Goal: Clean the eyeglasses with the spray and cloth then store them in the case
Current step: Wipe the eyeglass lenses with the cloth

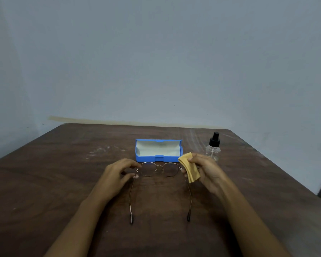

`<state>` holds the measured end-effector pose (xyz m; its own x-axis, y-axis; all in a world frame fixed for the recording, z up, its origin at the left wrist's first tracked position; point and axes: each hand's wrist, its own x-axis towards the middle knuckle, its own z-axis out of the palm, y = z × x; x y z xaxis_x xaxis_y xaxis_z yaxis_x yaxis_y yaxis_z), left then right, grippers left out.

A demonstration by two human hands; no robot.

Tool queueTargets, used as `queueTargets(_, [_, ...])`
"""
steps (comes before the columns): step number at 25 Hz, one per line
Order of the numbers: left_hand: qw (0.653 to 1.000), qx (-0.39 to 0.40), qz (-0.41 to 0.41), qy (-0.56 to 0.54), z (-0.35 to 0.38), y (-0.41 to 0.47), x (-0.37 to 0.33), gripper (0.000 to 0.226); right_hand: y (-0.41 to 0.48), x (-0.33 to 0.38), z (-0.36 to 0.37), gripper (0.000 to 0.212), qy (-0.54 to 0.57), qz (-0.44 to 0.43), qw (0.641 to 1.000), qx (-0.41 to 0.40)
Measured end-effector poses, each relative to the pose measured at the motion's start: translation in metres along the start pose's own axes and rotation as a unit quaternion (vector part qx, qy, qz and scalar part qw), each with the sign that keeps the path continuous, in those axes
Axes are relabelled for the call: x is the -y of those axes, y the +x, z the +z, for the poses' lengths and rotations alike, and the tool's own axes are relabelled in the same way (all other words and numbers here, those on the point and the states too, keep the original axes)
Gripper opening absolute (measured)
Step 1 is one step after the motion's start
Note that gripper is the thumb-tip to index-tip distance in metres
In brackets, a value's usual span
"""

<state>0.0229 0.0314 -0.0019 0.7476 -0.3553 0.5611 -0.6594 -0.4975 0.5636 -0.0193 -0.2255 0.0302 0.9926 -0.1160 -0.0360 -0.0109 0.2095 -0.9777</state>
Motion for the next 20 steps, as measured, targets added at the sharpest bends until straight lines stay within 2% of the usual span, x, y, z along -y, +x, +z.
queueTargets(5, [1.0,-0.006,0.007,0.006,0.001,0.002,0.002,0.024,0.002,-0.001,0.001,0.017,-0.001,0.012,1.0,0.006])
queueTargets(13, [0.998,-0.061,0.02,-0.004,0.004,0.002,0.0,0.021,0.0,0.0,0.007,0.017,0.105,-0.036,0.994,0.022])
queueTargets(17, [0.994,-0.105,0.041,-0.003,0.003,0.003,0.0,0.01,0.0,-0.003,0.012,0.021,0.162,-0.035,0.986,0.019])
queueTargets(20, [0.992,-0.123,0.01,-0.038,0.006,0.004,0.001,0.005,-0.001,-0.005,0.015,0.02,0.227,-0.023,0.974,0.013])
